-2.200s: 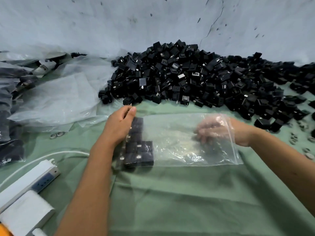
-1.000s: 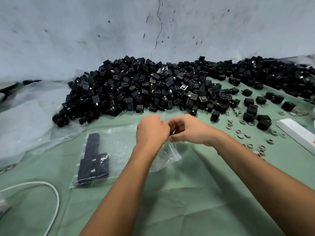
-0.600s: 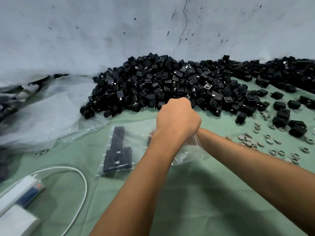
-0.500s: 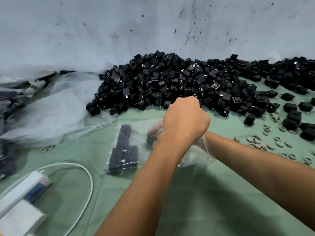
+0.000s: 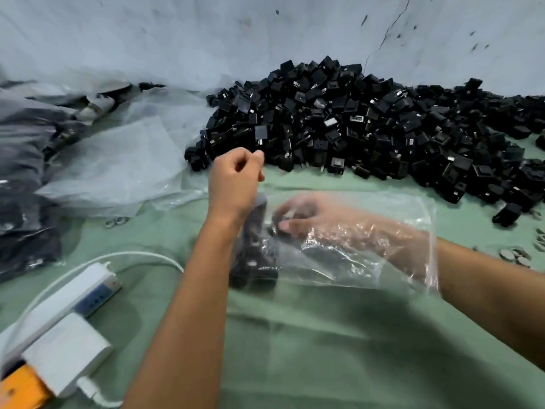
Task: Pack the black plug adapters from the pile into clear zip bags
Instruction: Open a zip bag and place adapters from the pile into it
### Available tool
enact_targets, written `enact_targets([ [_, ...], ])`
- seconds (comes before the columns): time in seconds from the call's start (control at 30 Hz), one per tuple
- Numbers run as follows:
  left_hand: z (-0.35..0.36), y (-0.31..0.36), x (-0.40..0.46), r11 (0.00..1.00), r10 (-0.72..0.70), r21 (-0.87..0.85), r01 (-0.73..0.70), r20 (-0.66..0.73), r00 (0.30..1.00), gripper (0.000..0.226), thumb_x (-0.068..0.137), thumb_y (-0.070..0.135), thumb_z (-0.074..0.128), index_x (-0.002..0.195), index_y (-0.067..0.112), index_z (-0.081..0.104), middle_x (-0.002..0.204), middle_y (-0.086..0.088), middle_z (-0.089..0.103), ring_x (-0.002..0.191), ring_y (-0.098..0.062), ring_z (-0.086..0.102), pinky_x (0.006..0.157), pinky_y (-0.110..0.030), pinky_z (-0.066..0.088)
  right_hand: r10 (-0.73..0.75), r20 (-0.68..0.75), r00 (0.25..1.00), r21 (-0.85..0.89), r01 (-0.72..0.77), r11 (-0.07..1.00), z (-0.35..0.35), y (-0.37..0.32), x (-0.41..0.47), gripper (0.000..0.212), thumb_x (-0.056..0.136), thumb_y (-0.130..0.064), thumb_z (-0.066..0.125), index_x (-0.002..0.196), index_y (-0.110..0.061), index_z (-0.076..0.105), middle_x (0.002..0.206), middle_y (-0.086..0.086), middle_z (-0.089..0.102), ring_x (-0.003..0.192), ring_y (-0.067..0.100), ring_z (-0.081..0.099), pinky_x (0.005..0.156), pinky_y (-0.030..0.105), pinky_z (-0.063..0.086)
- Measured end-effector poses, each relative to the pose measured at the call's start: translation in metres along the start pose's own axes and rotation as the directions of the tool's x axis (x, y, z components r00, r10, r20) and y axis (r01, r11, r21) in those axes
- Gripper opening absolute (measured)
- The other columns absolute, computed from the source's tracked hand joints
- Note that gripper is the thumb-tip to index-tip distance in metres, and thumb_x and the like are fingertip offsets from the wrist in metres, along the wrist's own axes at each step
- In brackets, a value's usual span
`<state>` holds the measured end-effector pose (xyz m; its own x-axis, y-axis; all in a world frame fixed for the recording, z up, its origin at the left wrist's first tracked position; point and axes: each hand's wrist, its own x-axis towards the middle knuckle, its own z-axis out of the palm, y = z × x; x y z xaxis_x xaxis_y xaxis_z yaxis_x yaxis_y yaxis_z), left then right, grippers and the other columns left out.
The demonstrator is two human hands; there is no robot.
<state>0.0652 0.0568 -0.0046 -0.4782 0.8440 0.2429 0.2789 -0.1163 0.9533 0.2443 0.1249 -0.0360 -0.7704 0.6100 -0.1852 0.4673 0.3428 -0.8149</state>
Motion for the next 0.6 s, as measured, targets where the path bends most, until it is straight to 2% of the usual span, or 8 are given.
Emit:
enact_targets([
  [0.07, -0.018, -0.029, 0.012, 0.993, -0.119, -0.029, 0.117, -0.089, 0.989, 0.04, 0.097, 0.03, 0.06, 0.058, 0.027, 0.058, 0.068, 0.001, 0.061, 0.059, -0.014, 0.044, 0.055, -0.029, 0.033, 0.004, 0.116, 0.993, -0.138, 0.012, 0.99, -0.004, -0.001, 0.005, 0.034, 0.103, -0.034, 0.059, 0.126, -0.011, 0.07, 0.092, -0.031, 0.074, 0.085, -0.009, 0.07, 0.076, 0.009, 0.055],
  [0.1, -0.023, -0.041, 0.015, 0.986, -0.165, -0.031, 0.163, -0.101, 0.981, 0.039, 0.097, 0.03, 0.06, 0.057, 0.029, 0.059, 0.071, 0.0, 0.063, 0.062, -0.016, 0.043, 0.055, -0.029, 0.033, 0.024, 0.154, 0.988, -0.168, 0.002, 0.986, -0.007, 0.0, 0.009, 0.034, 0.105, -0.03, 0.055, 0.126, -0.008, 0.068, 0.088, -0.033, 0.073, 0.081, -0.011, 0.07, 0.073, 0.006, 0.053],
  [0.17, -0.025, -0.058, 0.017, 0.978, -0.206, 0.0, 0.207, -0.103, 0.973, 0.032, 0.095, 0.029, 0.062, 0.064, 0.029, 0.061, 0.076, 0.002, 0.067, 0.064, -0.016, 0.048, 0.059, -0.03, 0.036, 0.023, 0.169, 0.985, -0.151, 0.003, 0.989, -0.01, 0.001, 0.011, 0.03, 0.105, -0.021, 0.055, 0.127, -0.004, 0.066, 0.084, -0.029, 0.074, 0.077, -0.01, 0.07, 0.072, 0.007, 0.053],
  [0.3, -0.021, -0.069, 0.019, 0.981, -0.117, 0.149, 0.127, -0.077, 0.99, 0.019, 0.093, 0.019, 0.069, 0.077, 0.029, 0.069, 0.078, 0.013, 0.069, 0.073, -0.006, 0.063, 0.071, -0.027, 0.05, 0.027, 0.184, 0.983, -0.182, 0.007, 0.983, -0.006, -0.003, 0.013, 0.031, 0.103, -0.017, 0.058, 0.132, -0.006, 0.063, 0.077, -0.032, 0.072, 0.073, -0.014, 0.068, 0.07, 0.006, 0.052],
  [0.43, -0.022, -0.072, 0.019, 0.96, -0.053, 0.273, 0.058, -0.027, 0.998, 0.021, 0.092, 0.016, 0.072, 0.082, 0.035, 0.073, 0.079, 0.021, 0.07, 0.072, 0.011, 0.063, 0.068, -0.011, 0.046, 0.037, 0.185, 0.982, -0.202, 0.001, 0.979, -0.006, -0.01, 0.015, 0.031, 0.102, -0.02, 0.061, 0.132, -0.011, 0.065, 0.072, -0.036, 0.069, 0.069, -0.018, 0.065, 0.074, 0.012, 0.053],
  [0.5, -0.023, -0.073, 0.019, 0.955, -0.045, 0.292, 0.048, -0.019, 0.999, 0.019, 0.092, 0.016, 0.072, 0.083, 0.034, 0.075, 0.079, 0.022, 0.07, 0.074, 0.011, 0.063, 0.07, -0.014, 0.048, 0.056, 0.151, 0.987, -0.212, -0.023, 0.977, -0.002, -0.008, 0.016, 0.033, 0.099, -0.03, 0.064, 0.13, -0.018, 0.068, 0.073, -0.037, 0.068, 0.069, -0.019, 0.064, 0.082, 0.021, 0.053],
  [0.6, -0.023, -0.071, 0.018, 0.951, -0.044, 0.307, 0.046, -0.016, 0.999, 0.014, 0.091, 0.017, 0.073, 0.087, 0.03, 0.078, 0.08, 0.02, 0.07, 0.079, 0.003, 0.066, 0.078, -0.024, 0.054, 0.051, 0.042, 0.998, -0.156, -0.044, 0.987, 0.003, -0.002, 0.015, 0.027, 0.095, -0.037, 0.071, 0.119, -0.027, 0.075, 0.079, -0.03, 0.073, 0.071, -0.014, 0.067, 0.08, 0.026, 0.056],
])
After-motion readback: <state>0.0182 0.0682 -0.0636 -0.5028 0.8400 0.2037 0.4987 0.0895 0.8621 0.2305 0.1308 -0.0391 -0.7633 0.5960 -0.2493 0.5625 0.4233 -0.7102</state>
